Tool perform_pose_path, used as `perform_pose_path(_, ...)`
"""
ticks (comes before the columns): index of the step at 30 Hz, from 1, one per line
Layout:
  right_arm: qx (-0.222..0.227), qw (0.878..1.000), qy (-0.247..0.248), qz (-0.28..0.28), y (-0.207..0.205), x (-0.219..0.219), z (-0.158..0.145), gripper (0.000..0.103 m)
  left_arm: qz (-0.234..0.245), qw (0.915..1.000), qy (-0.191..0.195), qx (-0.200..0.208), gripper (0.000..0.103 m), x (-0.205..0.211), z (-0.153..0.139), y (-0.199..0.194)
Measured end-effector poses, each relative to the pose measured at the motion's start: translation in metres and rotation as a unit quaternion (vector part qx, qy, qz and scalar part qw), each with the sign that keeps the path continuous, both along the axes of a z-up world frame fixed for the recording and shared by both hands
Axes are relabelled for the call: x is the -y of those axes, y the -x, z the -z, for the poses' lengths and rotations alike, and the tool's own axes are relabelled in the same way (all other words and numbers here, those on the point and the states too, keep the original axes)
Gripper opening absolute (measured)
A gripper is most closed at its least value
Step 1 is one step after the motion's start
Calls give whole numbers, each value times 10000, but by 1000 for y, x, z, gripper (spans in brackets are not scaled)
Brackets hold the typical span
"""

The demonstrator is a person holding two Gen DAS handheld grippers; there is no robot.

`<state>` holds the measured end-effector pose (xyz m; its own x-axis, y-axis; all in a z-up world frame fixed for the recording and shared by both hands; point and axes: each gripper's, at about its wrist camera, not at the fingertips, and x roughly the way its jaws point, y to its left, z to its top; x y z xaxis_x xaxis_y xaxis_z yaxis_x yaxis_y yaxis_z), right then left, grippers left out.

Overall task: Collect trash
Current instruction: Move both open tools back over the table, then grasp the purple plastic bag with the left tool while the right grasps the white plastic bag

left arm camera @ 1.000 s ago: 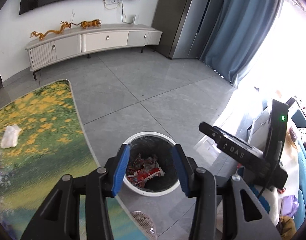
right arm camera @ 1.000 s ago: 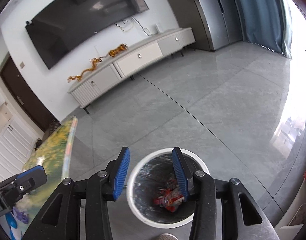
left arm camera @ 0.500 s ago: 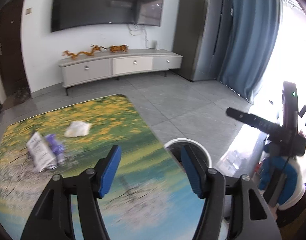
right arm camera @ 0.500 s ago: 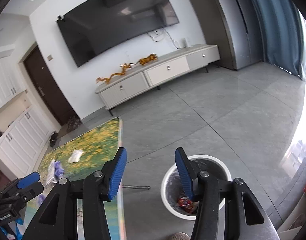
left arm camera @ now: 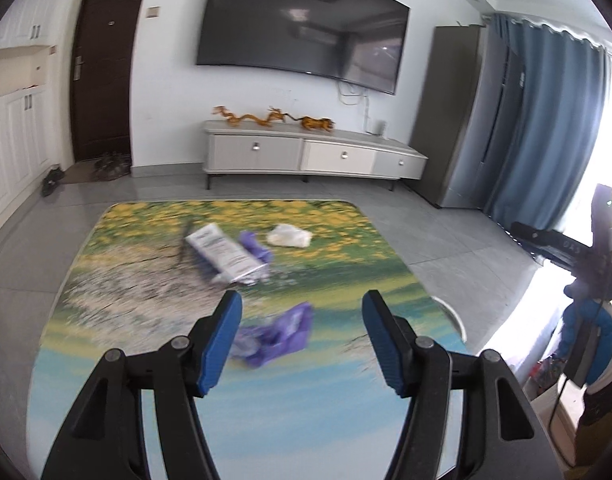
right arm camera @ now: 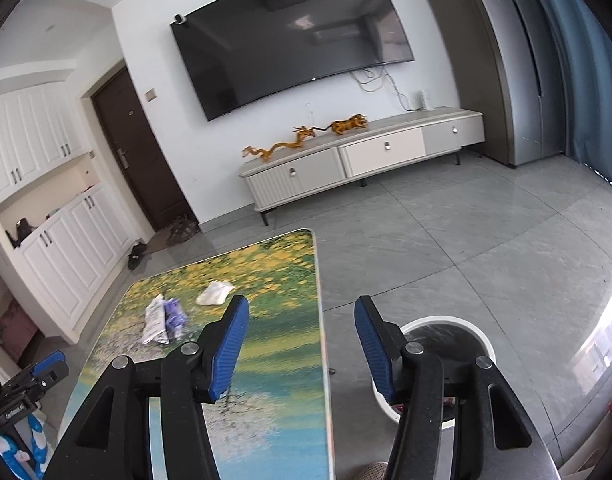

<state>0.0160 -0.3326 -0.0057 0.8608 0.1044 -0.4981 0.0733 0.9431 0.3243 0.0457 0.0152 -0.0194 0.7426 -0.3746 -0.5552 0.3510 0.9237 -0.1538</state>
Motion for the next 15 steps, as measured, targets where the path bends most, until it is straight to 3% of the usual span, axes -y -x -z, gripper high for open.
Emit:
perform_pose_path(6,15,9998,78,-190,5,-17,-4,55,146,9992,-371,-89,61,-22,19,7)
perform_pose_path(15,-169,9990,138,-390,-7,-29,3,57,894,9922,-868,12,61,5,36,-9)
